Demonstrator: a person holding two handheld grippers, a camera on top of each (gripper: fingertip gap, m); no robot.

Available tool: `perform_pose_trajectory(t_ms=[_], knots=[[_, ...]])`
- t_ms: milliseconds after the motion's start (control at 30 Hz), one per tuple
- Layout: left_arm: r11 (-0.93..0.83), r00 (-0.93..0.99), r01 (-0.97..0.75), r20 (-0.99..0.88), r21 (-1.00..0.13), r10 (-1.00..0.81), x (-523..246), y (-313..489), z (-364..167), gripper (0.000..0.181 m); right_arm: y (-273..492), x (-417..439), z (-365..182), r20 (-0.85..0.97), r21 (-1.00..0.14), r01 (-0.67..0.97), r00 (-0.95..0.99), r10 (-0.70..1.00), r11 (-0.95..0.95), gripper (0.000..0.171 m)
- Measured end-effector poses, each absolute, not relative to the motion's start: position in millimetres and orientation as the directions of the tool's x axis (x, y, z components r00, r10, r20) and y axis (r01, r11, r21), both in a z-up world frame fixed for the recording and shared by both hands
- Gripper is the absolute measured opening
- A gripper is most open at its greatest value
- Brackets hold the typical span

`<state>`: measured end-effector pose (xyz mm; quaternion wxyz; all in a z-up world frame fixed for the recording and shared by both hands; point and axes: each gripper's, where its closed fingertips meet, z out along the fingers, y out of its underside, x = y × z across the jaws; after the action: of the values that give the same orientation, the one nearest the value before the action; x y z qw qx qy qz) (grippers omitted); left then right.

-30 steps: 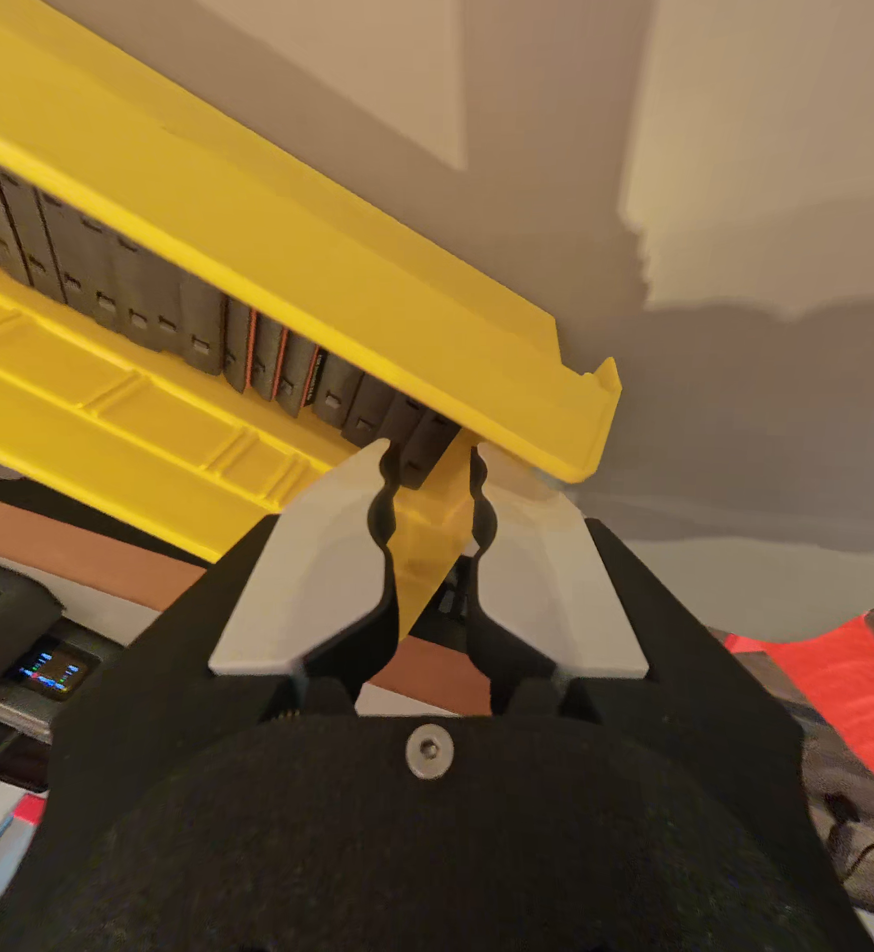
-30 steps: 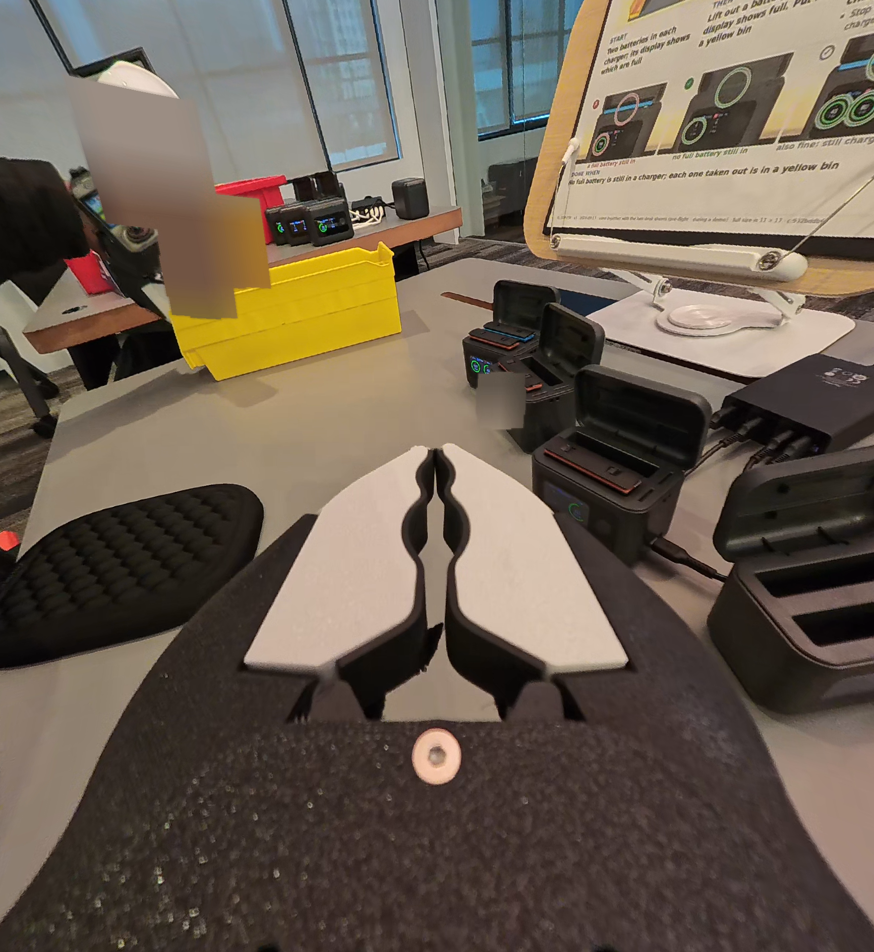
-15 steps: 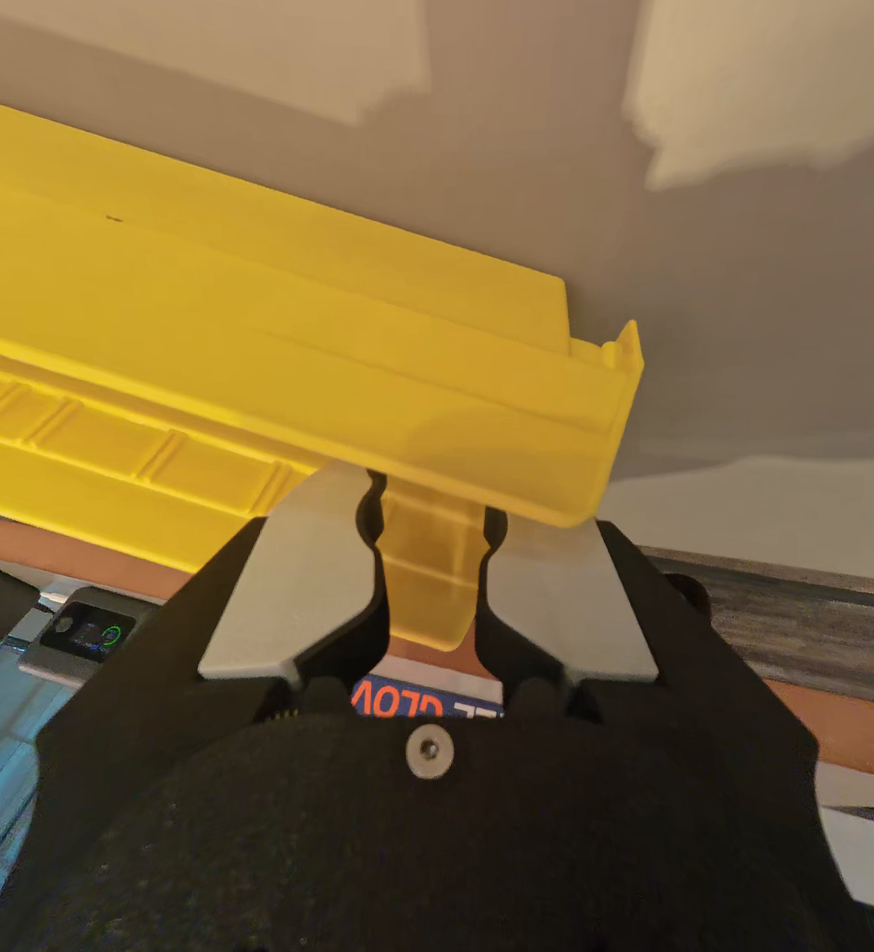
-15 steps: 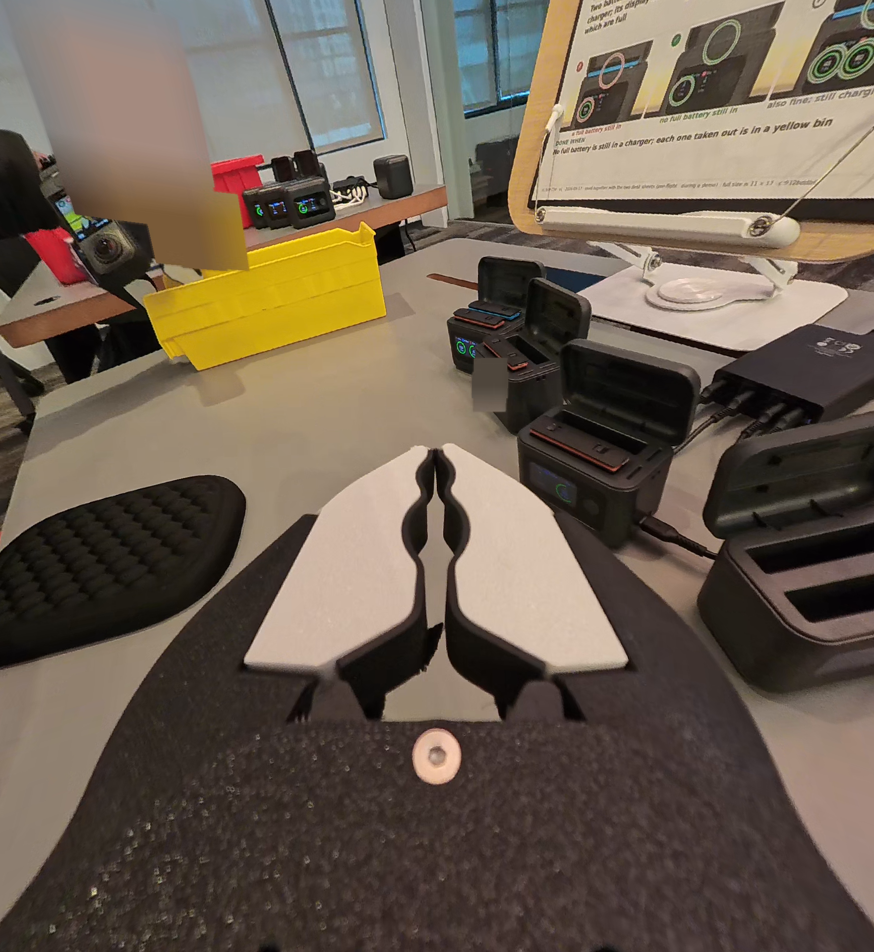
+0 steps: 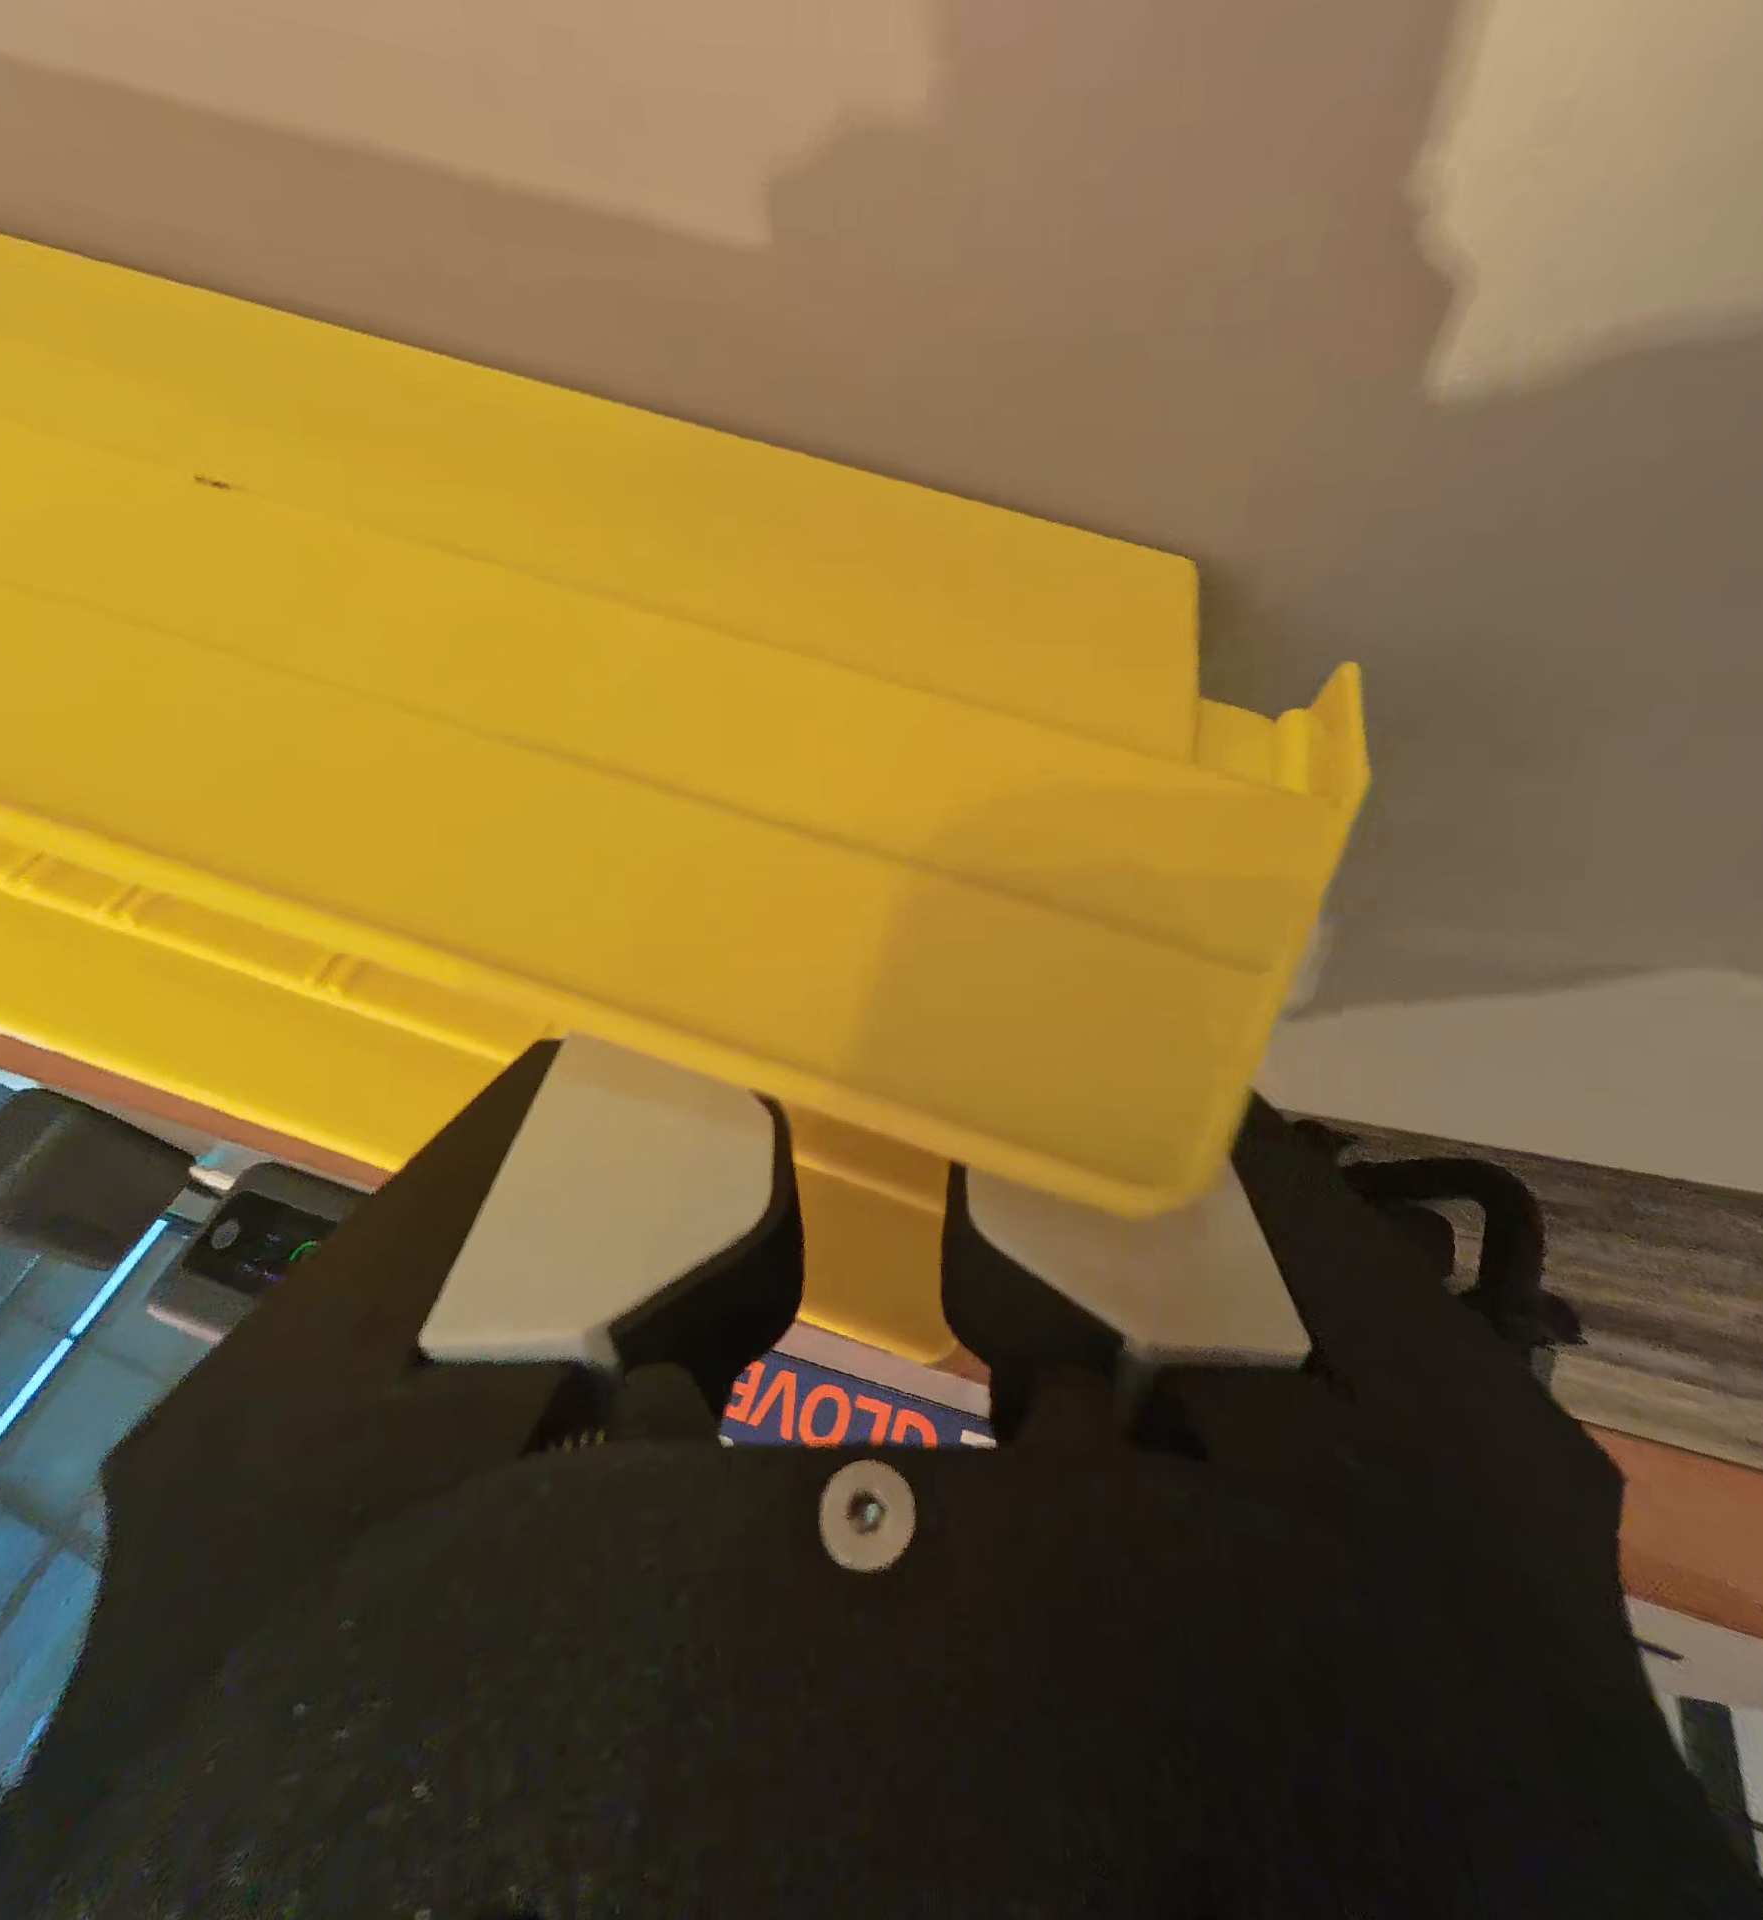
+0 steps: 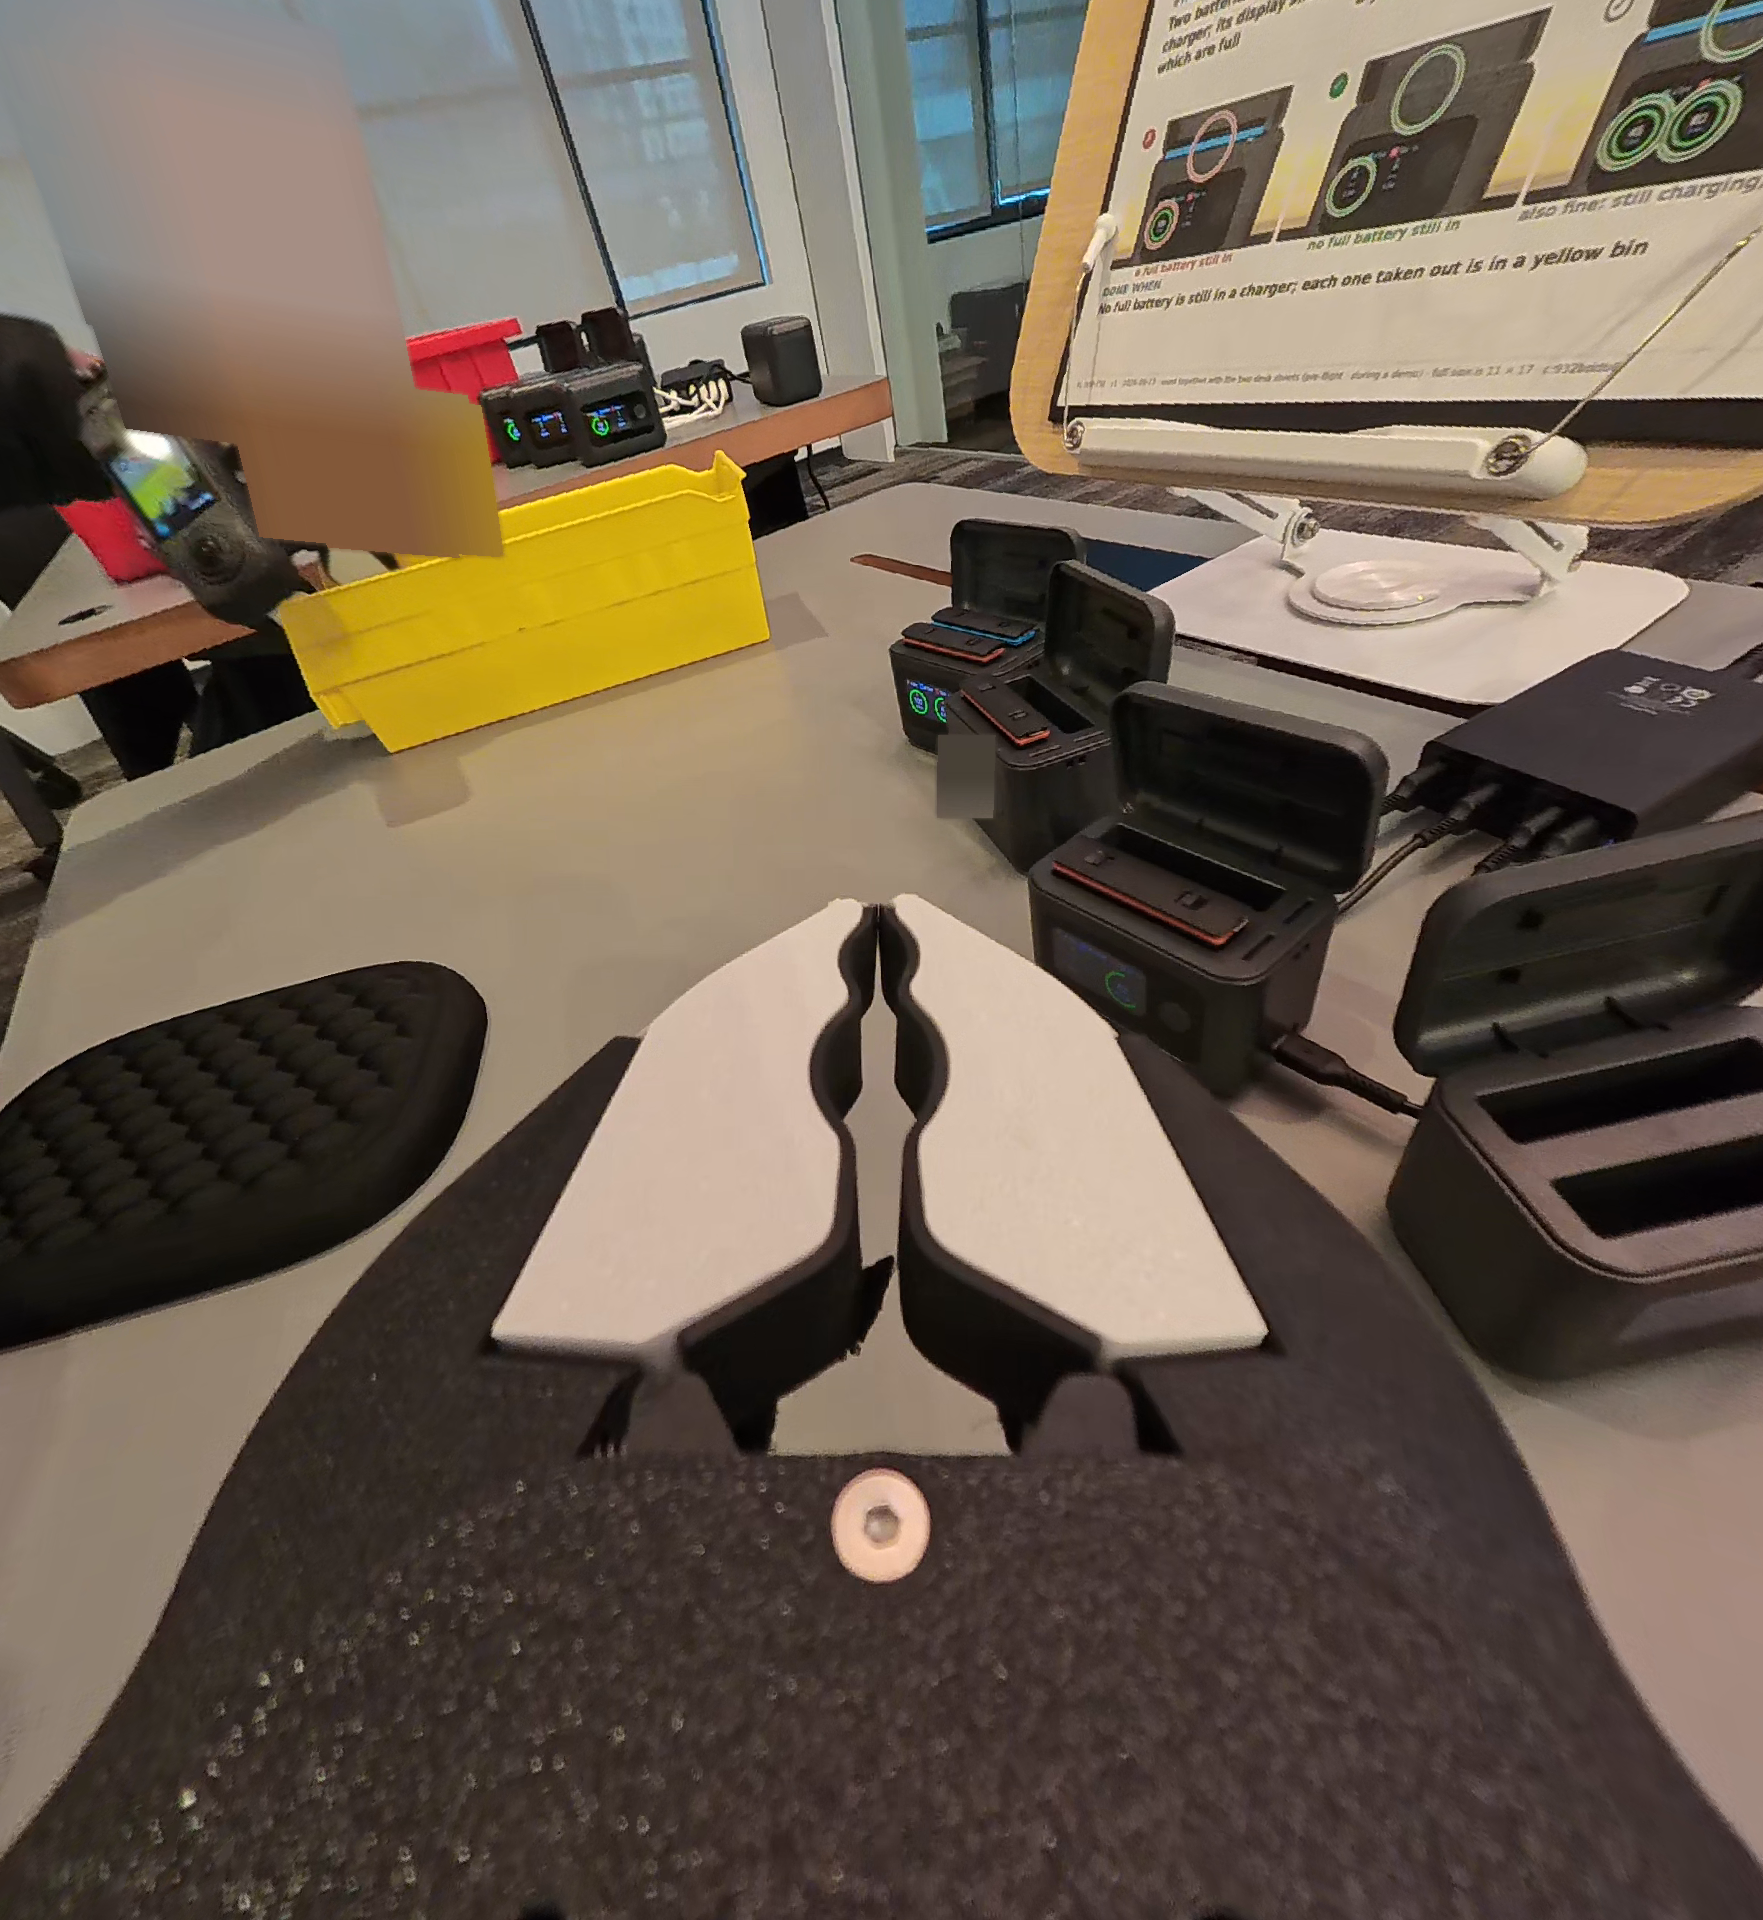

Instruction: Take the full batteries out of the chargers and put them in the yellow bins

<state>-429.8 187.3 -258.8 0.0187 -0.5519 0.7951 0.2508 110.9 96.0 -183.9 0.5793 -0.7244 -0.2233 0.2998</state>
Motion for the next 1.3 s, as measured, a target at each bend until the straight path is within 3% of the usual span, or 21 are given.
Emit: perform_pose_trajectory(t_ms=[33,333,800,1000,1100,1300], knots=[[0.268,-0.393,-0.887,-0.312,0.375,-0.865,-432,185,-258,0.021,96,111,-184,-0.173,-0.973,-0.020,0.721,0.671,-0.228,0.000],[0.171,-0.279,-0.943,-0.403,0.284,-0.871,-438,177,-252,0.000,96,110,-185,-0.174,-0.973,-0.019,0.722,0.670,-0.232,0.000],[0.034,-0.087,-0.993,-0.493,0.115,-0.866,-433,188,-207,0.000,95,111,-183,-0.172,-0.974,-0.021,0.720,0.673,-0.225,0.000],[-0.050,0.027,-0.997,-0.376,0.050,-0.926,-438,175,-223,0.000,96,111,-184,-0.172,-0.974,-0.020,0.720,0.673,-0.227,0.000],[-0.037,0.023,-0.999,-0.341,0.034,-0.940,-438,171,-231,0.014,96,110,-184,-0.172,-0.973,-0.019,0.719,0.673,-0.229,0.000],[0.075,-0.115,-0.988,-0.327,0.134,-0.938,-436,174,-242,0.031,97,109,-190,-0.177,-0.970,-0.010,0.719,0.672,-0.244,0.000]])
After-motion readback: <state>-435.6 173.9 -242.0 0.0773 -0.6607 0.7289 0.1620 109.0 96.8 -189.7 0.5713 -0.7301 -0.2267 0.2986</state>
